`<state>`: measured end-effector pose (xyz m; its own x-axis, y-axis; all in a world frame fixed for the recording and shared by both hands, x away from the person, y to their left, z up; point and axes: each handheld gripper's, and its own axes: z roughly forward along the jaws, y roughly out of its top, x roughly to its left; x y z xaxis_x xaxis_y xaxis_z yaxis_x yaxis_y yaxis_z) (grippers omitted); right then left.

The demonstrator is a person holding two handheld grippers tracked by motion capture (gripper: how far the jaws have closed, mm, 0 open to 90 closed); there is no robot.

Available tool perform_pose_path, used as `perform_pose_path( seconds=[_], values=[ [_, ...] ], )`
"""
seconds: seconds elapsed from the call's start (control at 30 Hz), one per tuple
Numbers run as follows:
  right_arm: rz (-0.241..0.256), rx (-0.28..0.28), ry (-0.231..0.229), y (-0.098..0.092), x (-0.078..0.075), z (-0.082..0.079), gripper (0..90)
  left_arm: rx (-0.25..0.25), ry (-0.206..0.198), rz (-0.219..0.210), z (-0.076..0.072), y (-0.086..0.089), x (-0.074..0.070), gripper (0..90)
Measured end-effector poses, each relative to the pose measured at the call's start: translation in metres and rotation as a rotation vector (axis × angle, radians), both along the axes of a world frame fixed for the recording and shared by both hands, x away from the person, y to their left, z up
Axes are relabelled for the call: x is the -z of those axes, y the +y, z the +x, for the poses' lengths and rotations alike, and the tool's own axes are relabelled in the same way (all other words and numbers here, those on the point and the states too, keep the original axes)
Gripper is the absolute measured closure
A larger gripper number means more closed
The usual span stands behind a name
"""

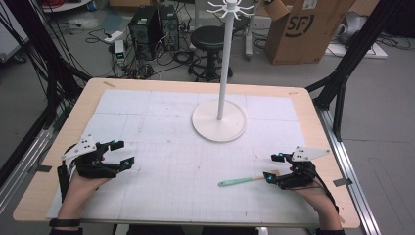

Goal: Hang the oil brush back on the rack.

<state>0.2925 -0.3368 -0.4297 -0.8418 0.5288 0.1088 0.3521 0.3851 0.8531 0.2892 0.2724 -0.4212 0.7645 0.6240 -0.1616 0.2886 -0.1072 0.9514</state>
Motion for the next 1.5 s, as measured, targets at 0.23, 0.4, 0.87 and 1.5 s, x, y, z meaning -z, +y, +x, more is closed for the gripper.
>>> perform_pose_path(
  seconds=[0.23,0.4,0.87,1.5],
  values=[
    [-0.051,-0.103,0.007,0.012,0.006,0.000,36.9,0.005,0.005,0.011,-0.001,-0.001,0.000,19.8],
    [-0.086,-0.130,0.020,0.018,0.011,0.001,42.9,0.008,0.009,0.018,-0.001,-0.002,0.001,20.1],
    [-0.206,-0.176,0.004,0.032,0.018,0.001,62.4,0.015,0.018,0.029,-0.001,-0.004,0.002,20.6],
    [-0.246,-0.153,-0.005,0.032,0.014,0.001,82.9,0.018,0.023,0.037,-0.002,-0.006,0.004,21.8]
  ],
)
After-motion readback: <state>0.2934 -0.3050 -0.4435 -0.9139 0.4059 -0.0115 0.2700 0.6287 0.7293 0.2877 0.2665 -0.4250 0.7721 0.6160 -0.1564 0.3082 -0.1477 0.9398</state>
